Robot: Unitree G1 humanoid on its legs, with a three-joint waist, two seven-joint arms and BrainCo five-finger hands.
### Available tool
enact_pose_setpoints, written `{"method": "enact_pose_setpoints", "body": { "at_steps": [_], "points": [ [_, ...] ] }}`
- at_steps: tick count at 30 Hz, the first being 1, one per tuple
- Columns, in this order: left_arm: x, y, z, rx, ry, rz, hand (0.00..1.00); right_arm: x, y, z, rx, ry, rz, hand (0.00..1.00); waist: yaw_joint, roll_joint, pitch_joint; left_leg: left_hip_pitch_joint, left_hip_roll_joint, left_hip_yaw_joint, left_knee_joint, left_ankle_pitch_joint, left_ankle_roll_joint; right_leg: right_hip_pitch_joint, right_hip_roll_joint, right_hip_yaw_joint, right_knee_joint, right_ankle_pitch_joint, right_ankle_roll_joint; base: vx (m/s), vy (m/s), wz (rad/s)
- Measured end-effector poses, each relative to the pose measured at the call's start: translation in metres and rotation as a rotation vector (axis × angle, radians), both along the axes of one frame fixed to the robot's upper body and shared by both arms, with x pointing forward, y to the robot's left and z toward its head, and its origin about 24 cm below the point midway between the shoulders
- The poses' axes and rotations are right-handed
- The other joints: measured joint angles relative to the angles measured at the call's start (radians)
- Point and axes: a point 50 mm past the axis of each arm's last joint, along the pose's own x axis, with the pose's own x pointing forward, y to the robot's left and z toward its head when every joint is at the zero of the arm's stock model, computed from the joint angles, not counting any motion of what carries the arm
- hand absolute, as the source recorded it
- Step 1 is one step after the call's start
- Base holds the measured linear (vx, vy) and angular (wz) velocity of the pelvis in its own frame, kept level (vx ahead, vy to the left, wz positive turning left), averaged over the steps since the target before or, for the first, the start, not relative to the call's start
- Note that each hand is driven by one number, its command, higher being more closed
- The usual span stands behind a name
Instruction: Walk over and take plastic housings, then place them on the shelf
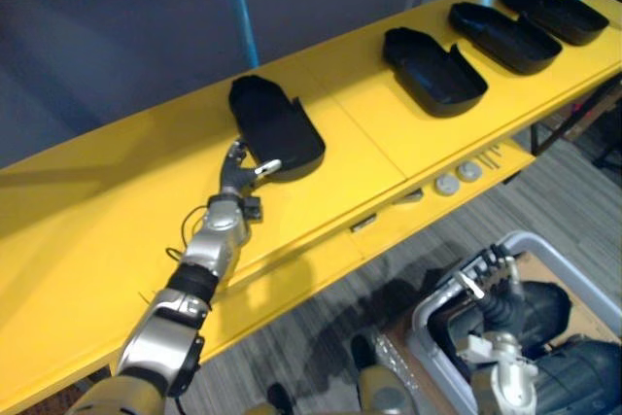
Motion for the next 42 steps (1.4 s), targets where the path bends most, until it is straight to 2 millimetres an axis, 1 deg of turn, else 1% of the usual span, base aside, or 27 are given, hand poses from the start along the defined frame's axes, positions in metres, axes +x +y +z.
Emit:
{"method": "enact_pose_setpoints", "body": {
  "at_steps": [6,11,13,16,17,18,19,20,22,23,24,25,26,27,28,29,30,32,33,34,35,36,37,38,39,41,42],
  "points": [
    [-0.002,-0.004,-0.003,0.013,0.006,-0.006,0.0,-0.002,0.0,0.0,-0.003,-0.007,-0.004,0.0,0.002,0.0,0.0,0.009,0.0,0.0,-0.001,0.0,0.0,0.007,0.0,0.0,0.002,-0.002,0.0,0.0,0.0,0.0],
    [-0.006,-0.014,-0.007,-0.023,-0.023,0.088,0.0,-0.003,-0.001,0.002,-0.009,-0.027,-0.006,0.0,0.001,0.004,0.009,0.017,0.0,-0.001,-0.004,-0.001,0.001,0.016,0.0,-0.001,0.003,-0.007,0.0,0.0,0.0,0.0],
    [-0.007,-0.013,-0.003,-0.011,-0.07,0.142,0.0,-0.002,-0.001,0.004,-0.013,-0.04,-0.006,0.0,0.002,0.012,0.009,0.019,0.0,-0.003,-0.005,-0.001,0.001,0.018,-0.001,-0.011,0.003,-0.009,-0.001,0.01,-0.005,0.02],
    [-0.011,-0.005,0.005,-0.04,-0.157,0.217,0.0,0.003,0.0,0.009,-0.043,-0.077,0.002,0.0,-0.001,0.009,0.017,0.035,0.001,-0.01,-0.018,0.003,-0.003,0.034,0.0,-0.022,-0.003,-0.013,-0.002,0.03,-0.012,0.06],
    [-0.011,0.005,0.013,-0.073,-0.186,0.267,0.0,0.005,-0.001,0.013,-0.05,-0.103,-0.003,0.0,0.001,0.011,0.018,0.033,0.002,-0.014,-0.018,0.003,-0.004,0.034,0.001,-0.026,-0.002,-0.013,-0.002,0.03,-0.008,0.09],
    [-0.012,0.02,0.031,-0.117,-0.245,0.333,0.0,0.009,-0.003,0.019,-0.058,-0.14,-0.012,0.0,0.003,0.017,0.023,0.032,0.001,-0.018,-0.018,0.005,-0.003,0.034,0.001,-0.029,0.0,-0.013,-0.002,0.04,-0.008,0.1],
    [-0.013,0.029,0.042,-0.13,-0.29,0.366,0.0,0.011,-0.004,0.023,-0.062,-0.16,-0.016,0.0,0.005,0.02,0.025,0.032,0.0,-0.021,-0.018,0.005,-0.004,0.035,0.001,-0.031,0.002,-0.014,-0.003,0.04,-0.018,0.15],
    [-0.019,0.053,0.078,-0.15,-0.433,0.43,0.0,0.019,-0.007,0.033,-0.073,-0.215,-0.022,0.0,0.012,0.027,0.028,0.032,-0.001,-0.029,-0.017,0.01,-0.006,0.039,0.0,-0.043,0.006,-0.018,-0.004,0.04,-0.027,0.19],
    [-0.03,0.077,0.117,-0.12,-0.588,0.475,0.0,0.028,-0.008,0.042,-0.083,-0.264,-0.019,0.0,0.019,0.03,0.029,0.035,-0.001,-0.049,-0.016,0.015,-0.01,0.052,-0.001,-0.057,0.005,-0.022,-0.005,0.03,-0.025,0.26],
    [-0.039,0.09,0.144,-0.094,-0.689,0.495,0.0,0.033,-0.009,0.05,-0.097,-0.305,-0.017,0.0,0.038,0.037,0.027,0.038,-0.001,-0.064,-0.016,0.017,-0.012,0.062,-0.003,-0.074,0.005,-0.026,-0.008,0.01,-0.019,0.34],
    [-0.046,0.099,0.16,-0.082,-0.752,0.512,0.0,0.037,-0.009,0.055,-0.107,-0.336,-0.012,0.0,0.048,0.044,0.026,0.04,-0.001,-0.078,-0.017,0.018,-0.012,0.071,-0.003,-0.086,0.004,-0.03,-0.008,0.02,-0.019,0.39],
    [-0.057,0.11,0.173,-0.063,-0.821,0.541,0.0,0.042,-0.01,0.063,-0.124,-0.374,0.0,0.0,0.066,0.059,0.017,0.039,-0.001,-0.086,-0.019,0.019,-0.012,0.076,-0.004,-0.101,0.003,-0.033,-0.011,0.01,-0.016,0.32],
    [-0.063,0.115,0.177,-0.056,-0.846,0.552,0.0,0.045,-0.01,0.067,-0.131,-0.387,0.006,0.0,0.074,0.065,0.014,0.039,-0.001,-0.089,-0.019,0.02,-0.012,0.082,-0.004,-0.106,0.0,-0.034,-0.012,0.01,-0.029,0.27],
    [-0.073,0.123,0.178,-0.048,-0.874,0.571,0.0,0.048,-0.009,0.071,-0.138,-0.404,0.015,0.0,0.089,0.077,0.006,0.04,-0.001,-0.105,-0.021,0.022,-0.011,0.088,-0.004,-0.113,-0.006,-0.034,-0.012,0.01,-0.034,0.28],
    [-0.086,0.131,0.176,-0.036,-0.9,0.592,0.0,0.052,-0.007,0.076,-0.148,-0.421,0.033,0.0,0.097,0.093,-0.004,0.041,-0.001,-0.115,-0.027,0.023,-0.01,0.101,-0.007,-0.131,-0.018,-0.034,-0.012,0.03,-0.04,0.4],
    [-0.1,0.137,0.168,-0.032,-0.913,0.588,0.0,0.053,-0.005,0.079,-0.17,-0.429,0.045,0.0,0.112,0.108,-0.016,0.044,-0.004,-0.134,-0.044,0.032,-0.01,0.11,-0.011,-0.15,-0.026,-0.034,-0.012,0.03,-0.02,0.39],
    [-0.108,0.139,0.164,-0.014,-0.914,0.586,0.0,0.054,-0.004,0.08,-0.185,-0.43,0.048,0.0,0.119,0.112,-0.019,0.05,-0.005,-0.137,-0.056,0.039,-0.01,0.117,-0.013,-0.158,-0.033,-0.034,-0.012,0.02,-0.011,0.36],
    [-0.139,0.144,0.15,0.029,-0.93,0.572,0.0,0.053,-0.005,0.082,-0.207,-0.431,0.047,0.0,0.147,0.117,-0.041,0.05,-0.007,-0.153,-0.08,0.052,-0.01,0.126,-0.014,-0.178,-0.055,-0.031,-0.009,0.02,-0.019,0.28],
    [-0.154,0.144,0.144,0.02,-0.947,0.566,0.0,0.052,-0.007,0.085,-0.212,-0.441,0.036,0.0,0.151,0.115,-0.048,0.05,-0.009,-0.17,-0.09,0.058,-0.012,0.14,-0.015,-0.197,-0.066,-0.029,-0.007,0.04,-0.031,0.44],
    [-0.176,0.145,0.133,0.0,-0.96,0.581,0.0,0.049,-0.012,0.091,-0.222,-0.462,0.014,0.0,0.162,0.11,-0.065,0.05,-0.01,-0.192,-0.102,0.064,-0.012,0.15,-0.016,-0.216,-0.078,-0.028,-0.006,0.05,-0.02,0.5],
    [-0.195,0.145,0.122,0.003,-0.963,0.607,0.0,0.045,-0.018,0.097,-0.233,-0.478,-0.017,0.0,0.183,0.1,-0.085,0.05,-0.011,-0.197,-0.109,0.065,-0.012,0.159,-0.016,-0.226,-0.09,-0.026,-0.006,0.06,-0.014,0.37],
    [-0.204,0.145,0.117,0.012,-0.961,0.621,0.0,0.044,-0.021,0.1,-0.239,-0.482,-0.031,0.0,0.194,0.094,-0.093,0.051,-0.011,-0.204,-0.109,0.065,-0.012,0.165,-0.016,-0.236,-0.094,-0.026,-0.006,0.05,-0.013,0.39],
    [-0.221,0.144,0.108,0.036,-0.942,0.652,0.0,0.041,-0.026,0.104,-0.246,-0.489,-0.059,0.0,0.205,0.078,-0.104,0.049,-0.013,-0.226,-0.11,0.065,-0.012,0.181,-0.017,-0.26,-0.105,-0.026,-0.006,0.04,-0.017,0.45],
    [-0.233,0.144,0.101,0.077,-0.918,0.694,0.0,0.039,-0.028,0.106,-0.245,-0.495,-0.078,0.0,0.213,0.066,-0.112,0.049,-0.014,-0.243,-0.11,0.066,-0.013,0.192,-0.017,-0.274,-0.113,-0.026,-0.006,0.03,-0.017,0.47],
    [-0.246,0.144,0.092,0.111,-0.884,0.738,0.0,0.037,-0.03,0.108,-0.238,-0.5,-0.096,0.0,0.234,0.053,-0.121,0.048,-0.015,-0.248,-0.114,0.066,-0.014,0.195,-0.017,-0.282,-0.118,-0.026,-0.005,0.01,-0.011,0.29],
    [-0.257,0.144,0.083,0.141,-0.835,0.762,0.0,0.035,-0.029,0.113,-0.236,-0.513,-0.104,0.0,0.248,0.04,-0.129,0.048,-0.019,-0.262,-0.123,0.072,-0.013,0.205,-0.021,-0.301,-0.122,-0.027,-0.005,-0.01,0.001,0.24],
    [-0.259,0.144,0.08,0.143,-0.821,0.77,0.0,0.034,-0.03,0.115,-0.238,-0.522,-0.111,0.0,0.253,0.036,-0.131,0.045,-0.022,-0.27,-0.124,0.073,-0.012,0.206,-0.023,-0.308,-0.122,-0.027,-0.005,-0.02,0.014,0.27]
  ]
}}
